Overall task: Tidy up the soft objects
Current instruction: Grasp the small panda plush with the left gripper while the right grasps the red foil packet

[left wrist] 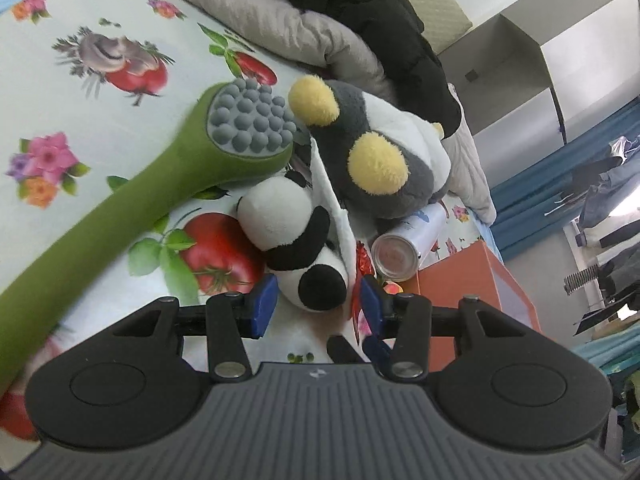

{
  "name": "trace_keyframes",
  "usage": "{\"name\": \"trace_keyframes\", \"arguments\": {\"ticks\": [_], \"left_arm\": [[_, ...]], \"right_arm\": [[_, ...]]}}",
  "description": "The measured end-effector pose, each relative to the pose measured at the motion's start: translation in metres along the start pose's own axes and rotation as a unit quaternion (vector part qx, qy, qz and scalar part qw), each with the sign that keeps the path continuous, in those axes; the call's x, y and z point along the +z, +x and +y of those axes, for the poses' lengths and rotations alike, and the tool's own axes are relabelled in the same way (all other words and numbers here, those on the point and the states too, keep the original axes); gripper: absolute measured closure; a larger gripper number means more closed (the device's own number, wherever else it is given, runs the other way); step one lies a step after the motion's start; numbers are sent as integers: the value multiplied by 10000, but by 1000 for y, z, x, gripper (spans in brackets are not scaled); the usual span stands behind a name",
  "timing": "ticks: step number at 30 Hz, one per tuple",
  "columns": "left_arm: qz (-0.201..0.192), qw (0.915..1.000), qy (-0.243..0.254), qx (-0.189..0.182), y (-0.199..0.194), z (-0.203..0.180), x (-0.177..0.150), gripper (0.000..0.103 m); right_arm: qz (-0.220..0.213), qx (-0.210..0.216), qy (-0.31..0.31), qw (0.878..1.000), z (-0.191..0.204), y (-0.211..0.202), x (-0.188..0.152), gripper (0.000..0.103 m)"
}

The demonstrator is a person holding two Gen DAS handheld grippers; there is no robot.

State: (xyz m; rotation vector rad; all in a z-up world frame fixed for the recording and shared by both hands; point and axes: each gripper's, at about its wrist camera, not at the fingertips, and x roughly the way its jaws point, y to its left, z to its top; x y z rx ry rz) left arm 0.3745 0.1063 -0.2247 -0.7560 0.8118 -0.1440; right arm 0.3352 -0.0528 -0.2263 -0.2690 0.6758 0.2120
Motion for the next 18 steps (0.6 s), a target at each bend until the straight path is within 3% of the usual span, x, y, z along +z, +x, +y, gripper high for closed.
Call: {"name": "trace_keyframes", "arguments": {"ticks": [4,9,18], "left_arm": [[127,9999,-14,14,17,3,0,63],[51,9999,124,-11,19,-4,0,81],[-209,9997,38,76,-14,-9,-15,85]], "right_arm": [[-63,-97,-47,9999,0,12,2,85],[-168,-127,-114,9997,2,10,4,98],[-325,-259,-330,9986,4,-28,1,100]]}}
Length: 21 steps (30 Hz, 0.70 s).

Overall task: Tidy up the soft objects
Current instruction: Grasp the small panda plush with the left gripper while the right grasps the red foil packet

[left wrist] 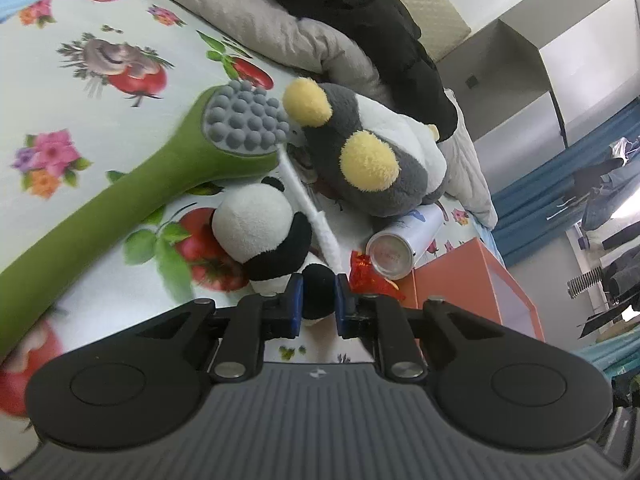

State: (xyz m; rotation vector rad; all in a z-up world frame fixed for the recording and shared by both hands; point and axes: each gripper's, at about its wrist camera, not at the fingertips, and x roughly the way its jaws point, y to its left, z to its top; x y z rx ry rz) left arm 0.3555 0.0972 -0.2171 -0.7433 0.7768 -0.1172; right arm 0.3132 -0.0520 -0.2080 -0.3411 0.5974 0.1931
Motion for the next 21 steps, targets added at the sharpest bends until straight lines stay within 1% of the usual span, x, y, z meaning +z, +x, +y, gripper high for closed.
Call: {"name": "trace_keyframes", "arguments": {"ticks": [5,10,17,21], "left_arm": [[-71,9999,-61,57,-37,6,-15,85],[-41,9998,-113,125,-76,14,-39,85],[28,9995,-192,234,-129,29,-74,85],[30,9992,-264,283,-158,36,-92,85]], "right_arm": [[-74,-45,-179,9998,2,-30,-7,100],[-158,-62,-448,9989,7,-63,-18,100],[-204,43,-899,9957,14,-114,-41,100],[-104,189,-1098,9937,16,-141,-56,100]]}}
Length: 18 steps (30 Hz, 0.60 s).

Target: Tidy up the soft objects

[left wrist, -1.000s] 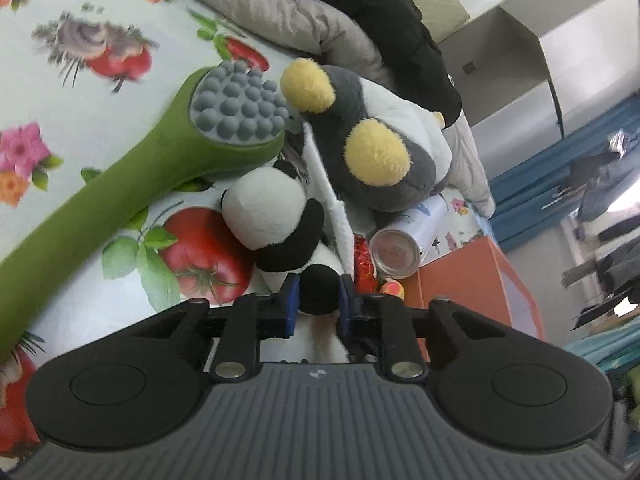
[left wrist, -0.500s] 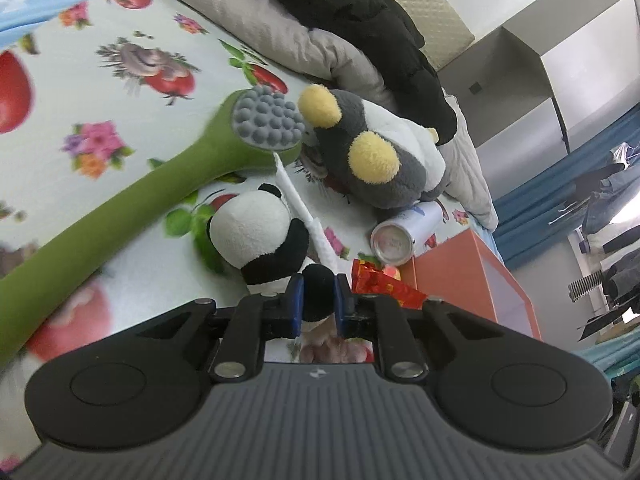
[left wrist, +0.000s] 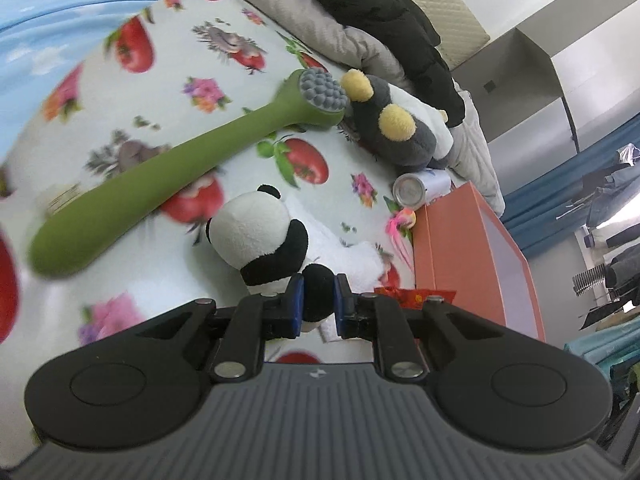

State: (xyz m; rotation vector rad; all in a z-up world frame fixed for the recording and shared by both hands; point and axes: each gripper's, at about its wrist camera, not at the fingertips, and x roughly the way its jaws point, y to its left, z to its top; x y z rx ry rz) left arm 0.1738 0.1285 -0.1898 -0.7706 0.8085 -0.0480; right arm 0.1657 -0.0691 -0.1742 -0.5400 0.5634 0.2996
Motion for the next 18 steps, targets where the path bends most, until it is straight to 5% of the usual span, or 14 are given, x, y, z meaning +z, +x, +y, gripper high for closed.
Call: {"name": "trace_keyframes", "arguments": {"ticks": [11,14,17,18], "left_arm": [[58,9998,-126,120,-36,18,-29,83],[118,9995,-252,150,-37,23,-34,65],[101,9990,-414,148,-38,28,-38,47],[112,9987,-474,149,-37,30,-40,45]], "right_arm": [[284,643,-111,9975,15,-42,-28,97],[525,909,285,9941,13,-43,-29,95],[823,1250,810,9854,7,-40,-28,76],[891,1336,1002,9819,4,-40,-28,62]]}}
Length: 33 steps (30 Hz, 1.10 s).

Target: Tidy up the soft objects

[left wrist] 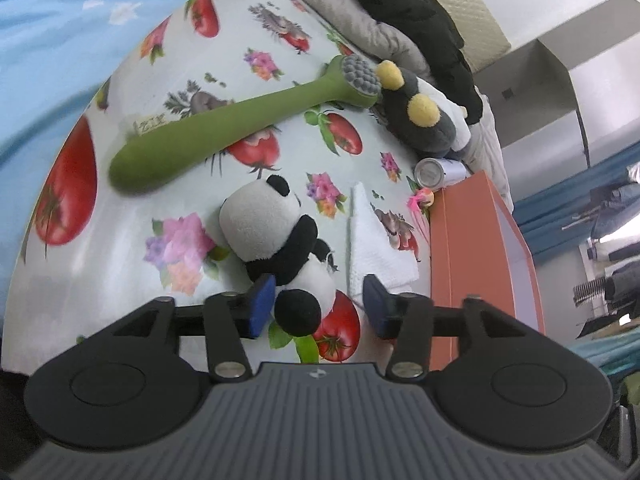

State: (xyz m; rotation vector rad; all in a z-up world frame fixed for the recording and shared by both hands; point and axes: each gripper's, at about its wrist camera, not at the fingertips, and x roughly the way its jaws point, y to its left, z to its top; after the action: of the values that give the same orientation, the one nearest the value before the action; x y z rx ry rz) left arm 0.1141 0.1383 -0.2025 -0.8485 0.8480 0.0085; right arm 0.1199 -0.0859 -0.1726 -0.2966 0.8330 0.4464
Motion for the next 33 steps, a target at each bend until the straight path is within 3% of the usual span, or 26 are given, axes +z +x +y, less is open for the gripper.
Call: {"name": "trace_keyframes", "arguments": {"ticks": [1,3,8,14,19,21,25,33], "left_arm": [[10,10000,-58,0,1,1,-1,44],[46,9998,-177,21,3,4,-2,41],[99,9986,-519,53,8,13,-3,38],[129,9979,-626,74,14,13,-2,38],[144,9977,-649,128,21,8,-2,38],[158,9975,-680,122,24,7,-3,30],[155,9975,-660,180,28,2,-4,26],[-2,9960,-486,752,30,-14,-4,16]], "right_arm": [[21,57,153,9999,-2,-1,0,52],[21,88,344,9994,-3,-1,1,49],[85,-47,860,9962,-9,13,6,48],[347,-66,1739,9841,-23,48,10,48],[359,-532,1729,9828,-20,67,14,48],[353,-498,1652,9844,-20,71,14,47],[314,-571,1424,9877,-16,73,13,46],[99,-508,1382,9891,-24,58,12,48]]}}
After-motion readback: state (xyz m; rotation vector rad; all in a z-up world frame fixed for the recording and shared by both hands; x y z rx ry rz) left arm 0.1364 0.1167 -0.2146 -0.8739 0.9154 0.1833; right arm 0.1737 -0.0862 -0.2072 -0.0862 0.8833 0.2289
